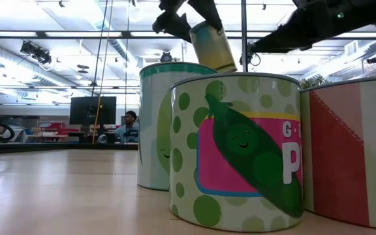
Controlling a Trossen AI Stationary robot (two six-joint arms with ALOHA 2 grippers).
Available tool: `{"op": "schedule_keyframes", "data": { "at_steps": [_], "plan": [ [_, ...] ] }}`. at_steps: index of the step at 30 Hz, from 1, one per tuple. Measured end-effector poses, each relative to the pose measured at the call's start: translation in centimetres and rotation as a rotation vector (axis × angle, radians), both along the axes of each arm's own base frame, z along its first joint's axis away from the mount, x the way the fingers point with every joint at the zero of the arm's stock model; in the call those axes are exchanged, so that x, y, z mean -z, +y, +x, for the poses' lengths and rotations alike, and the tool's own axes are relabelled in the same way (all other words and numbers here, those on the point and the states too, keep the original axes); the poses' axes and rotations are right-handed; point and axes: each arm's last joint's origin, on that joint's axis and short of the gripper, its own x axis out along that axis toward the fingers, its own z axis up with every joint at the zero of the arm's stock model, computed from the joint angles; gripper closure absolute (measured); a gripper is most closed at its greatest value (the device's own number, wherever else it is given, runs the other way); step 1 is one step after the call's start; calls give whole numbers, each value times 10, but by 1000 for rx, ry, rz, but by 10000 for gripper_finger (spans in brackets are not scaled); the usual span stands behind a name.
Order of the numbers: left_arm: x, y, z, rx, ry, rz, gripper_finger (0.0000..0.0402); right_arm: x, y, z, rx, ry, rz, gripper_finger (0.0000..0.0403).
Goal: Pick and place cans onto a shelf
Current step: Put the canned carrots on the shelf
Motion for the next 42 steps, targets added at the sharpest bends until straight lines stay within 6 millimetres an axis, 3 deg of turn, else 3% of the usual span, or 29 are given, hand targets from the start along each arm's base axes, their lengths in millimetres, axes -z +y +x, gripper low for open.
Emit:
{"op": "schedule_keyframes", "data": {
  "at_steps": [4, 13, 21, 33, 42],
  "plan": [
    [-2, 0, 2, -4, -25, 6, 74, 2, 0, 11, 1, -24, -42, 27],
    [-3, 0, 2, 5, -28, 31, 74, -17, -8, 52, 53, 52, -43, 25],
    [-4, 0, 3, 19, -33, 53, 74, -16, -16, 80, 88, 117, -30, 28],
    [-4, 0, 4, 29, -33, 55, 74, -15, -16, 86, 68, 128, -27, 84],
    [-3, -2, 3, 102, 3, 84, 46, -14, -15, 84, 47, 145, -16, 83]
  ]
}}
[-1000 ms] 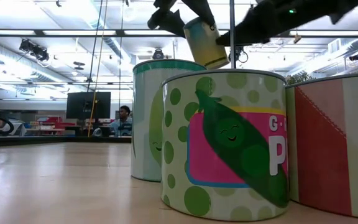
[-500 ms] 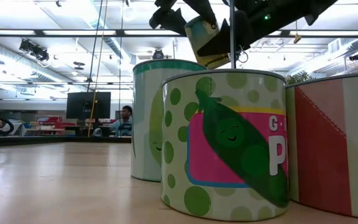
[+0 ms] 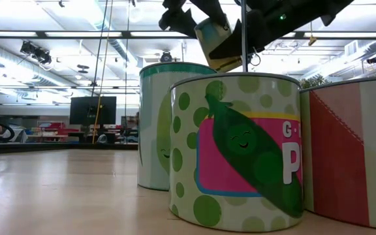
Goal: Pick and place cans onto a shelf
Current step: Put the canned carrots on the shelf
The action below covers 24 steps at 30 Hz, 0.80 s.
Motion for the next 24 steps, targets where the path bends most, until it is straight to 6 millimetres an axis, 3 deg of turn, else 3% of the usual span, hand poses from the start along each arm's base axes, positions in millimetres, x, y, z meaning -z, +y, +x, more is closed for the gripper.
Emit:
{"op": "schedule_keyframes", "data": {
  "at_steps": [5, 11, 18, 24],
  "plan": [
    [0, -1, 0, 40, 19, 43, 10, 3, 0, -1, -1, 33, 12, 83],
    [-2, 0, -1, 66, 38, 106, 6, 1, 1, -6, 1, 50, 12, 83],
    [-20, -8, -5, 124, 37, 169, 6, -6, 1, -26, 46, 122, 36, 82],
    [-19, -20, -11, 161, 102, 190, 6, -17, 7, -50, 44, 122, 94, 82]
  ]
}}
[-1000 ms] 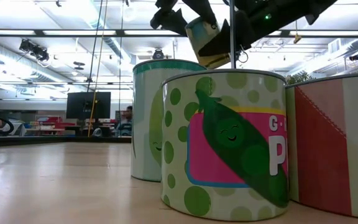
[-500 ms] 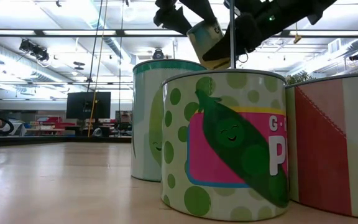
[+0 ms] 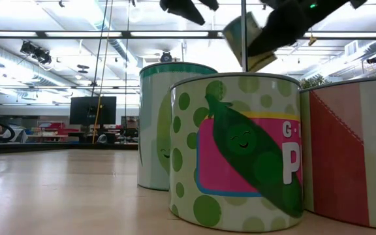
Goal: Pick and place cans onto a shelf
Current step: Put the canned carrots on the shelf
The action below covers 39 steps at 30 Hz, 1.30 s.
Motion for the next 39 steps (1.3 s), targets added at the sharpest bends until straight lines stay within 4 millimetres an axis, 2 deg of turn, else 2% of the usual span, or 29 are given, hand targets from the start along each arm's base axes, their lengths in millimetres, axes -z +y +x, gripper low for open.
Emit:
{"op": "schedule_keyframes", "data": {
  "at_steps": [6, 12, 18, 21, 24, 28, 31, 35, 39],
  "plan": [
    [33, -19, -6, 21, 82, 23, 19, 6, 8, -30, -12, -67, 35, 82],
    [66, -28, -9, 48, 110, 17, 24, 21, 13, -54, -22, -165, 78, 82],
    [76, -28, -10, 89, 74, 48, 24, 25, 13, -65, -36, -232, 89, 82],
    [84, -29, -11, 123, -23, 52, 24, 38, 11, -71, -13, -237, 75, 82],
    [101, -28, -14, 173, -123, 66, 24, 52, 9, -76, 2, -304, 79, 82],
    [118, -20, -24, 213, -273, 125, 24, 70, 7, -83, -14, -390, 73, 82],
    [121, -11, -33, 256, -420, 161, 24, 80, 5, -87, -10, -446, 82, 82],
    [114, 6, -46, 237, -590, 191, 24, 82, -1, -89, 48, -507, 127, 82],
    [118, 22, -59, 209, -609, 170, 24, 87, -6, -89, 97, -500, 150, 82]
  ]
}}
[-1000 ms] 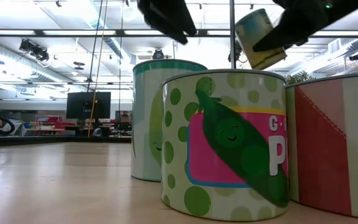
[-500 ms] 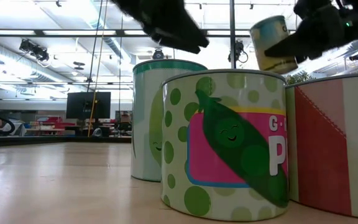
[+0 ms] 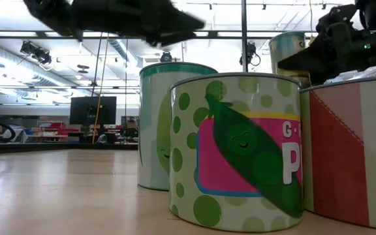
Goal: Pick and place cans onto a shelf
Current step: Put the canned carrots on the shelf
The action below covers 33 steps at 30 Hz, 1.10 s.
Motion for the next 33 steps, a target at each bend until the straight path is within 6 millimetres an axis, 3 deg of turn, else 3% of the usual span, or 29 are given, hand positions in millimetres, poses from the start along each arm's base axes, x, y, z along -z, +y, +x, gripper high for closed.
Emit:
{"op": "schedule_keyframes", "data": {
  "at_steps": [7, 15, 33],
  "plan": [
    [20, 19, -15, 15, 15, -38, 24, 14, -7, -1, 60, 35, 52, 82],
    [29, 38, -24, 32, -20, -117, 24, 34, -8, -8, 65, 82, 112, 82],
    [34, 40, -24, 23, 11, -202, 24, 46, -13, -3, 126, 105, 178, 82]
  ]
}}
